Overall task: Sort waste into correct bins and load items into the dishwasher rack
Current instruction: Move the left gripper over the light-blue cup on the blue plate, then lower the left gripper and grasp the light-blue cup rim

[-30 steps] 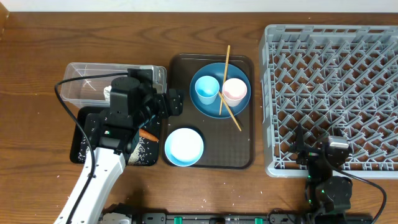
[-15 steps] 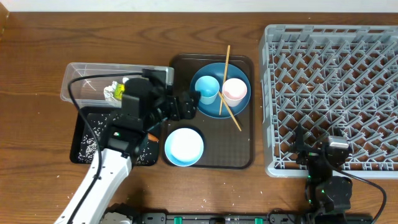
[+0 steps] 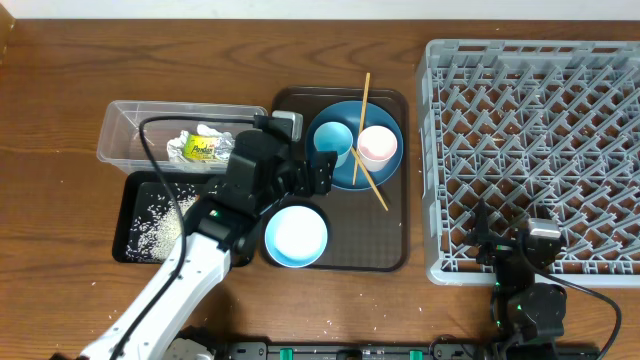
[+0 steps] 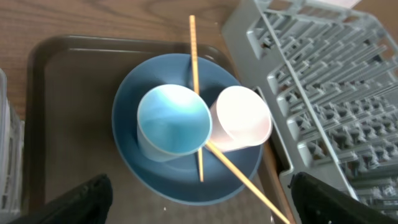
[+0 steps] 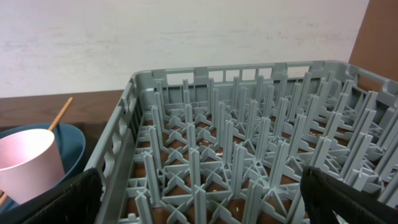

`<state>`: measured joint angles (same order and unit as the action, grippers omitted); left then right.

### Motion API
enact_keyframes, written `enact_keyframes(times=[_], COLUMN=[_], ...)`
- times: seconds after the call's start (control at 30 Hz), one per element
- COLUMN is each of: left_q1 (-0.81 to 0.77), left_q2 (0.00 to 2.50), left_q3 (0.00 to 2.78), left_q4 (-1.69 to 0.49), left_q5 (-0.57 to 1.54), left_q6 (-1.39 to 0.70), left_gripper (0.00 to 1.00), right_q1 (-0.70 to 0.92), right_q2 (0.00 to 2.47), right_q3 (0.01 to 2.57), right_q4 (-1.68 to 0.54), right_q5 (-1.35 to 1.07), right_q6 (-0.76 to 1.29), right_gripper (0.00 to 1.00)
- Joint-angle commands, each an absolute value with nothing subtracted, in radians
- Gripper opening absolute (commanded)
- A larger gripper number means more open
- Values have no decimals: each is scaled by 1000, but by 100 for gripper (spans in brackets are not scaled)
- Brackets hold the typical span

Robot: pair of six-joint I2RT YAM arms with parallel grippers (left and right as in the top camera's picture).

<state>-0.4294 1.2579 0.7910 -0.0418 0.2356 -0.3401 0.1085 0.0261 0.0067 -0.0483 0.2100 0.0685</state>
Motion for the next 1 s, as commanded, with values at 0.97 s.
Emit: enact_keyframes(times=[0.97], left_q1=[-434], left_q2=[1577], left_q3=[789], left_q4=[249], left_q5=[17], left_q6=[-335], left_gripper=[80], right_q1=[121], right_q2=[26], right_q3=[6], right_q4=[-53], right_q5=[205], right_q6=[74], right_gripper=[99])
